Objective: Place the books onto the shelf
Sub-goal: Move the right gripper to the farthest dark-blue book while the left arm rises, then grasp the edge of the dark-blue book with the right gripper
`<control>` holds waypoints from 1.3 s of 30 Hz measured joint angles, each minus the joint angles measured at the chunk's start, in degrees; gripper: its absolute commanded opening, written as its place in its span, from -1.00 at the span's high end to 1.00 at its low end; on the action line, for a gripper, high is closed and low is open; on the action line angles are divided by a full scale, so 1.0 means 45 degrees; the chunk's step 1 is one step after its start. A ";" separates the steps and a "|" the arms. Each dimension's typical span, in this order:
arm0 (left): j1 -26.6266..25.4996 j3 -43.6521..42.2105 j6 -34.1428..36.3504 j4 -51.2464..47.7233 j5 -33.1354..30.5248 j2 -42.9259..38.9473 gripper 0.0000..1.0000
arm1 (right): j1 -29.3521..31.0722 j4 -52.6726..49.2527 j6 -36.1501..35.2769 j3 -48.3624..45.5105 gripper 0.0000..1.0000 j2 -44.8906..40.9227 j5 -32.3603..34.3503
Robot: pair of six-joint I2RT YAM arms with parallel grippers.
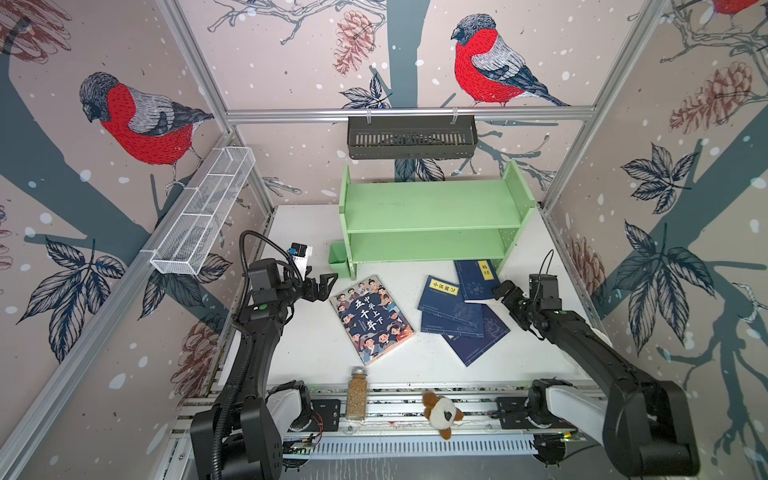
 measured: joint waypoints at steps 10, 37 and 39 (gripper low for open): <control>0.0000 -0.0418 0.0559 -0.0087 0.0039 -0.0316 -0.95 | -0.0811 0.0928 -0.0641 0.0083 -1.00 0.1462 -0.1515; -0.0015 -0.0641 0.0588 0.0029 0.0078 -0.0024 -0.95 | -0.1632 0.2997 -0.1637 0.0272 -0.92 0.3478 -0.4818; -0.0015 -0.0675 0.0588 0.0029 0.0078 0.0010 -0.95 | -0.1651 0.3104 -0.1637 0.0194 -0.85 0.3497 -0.4959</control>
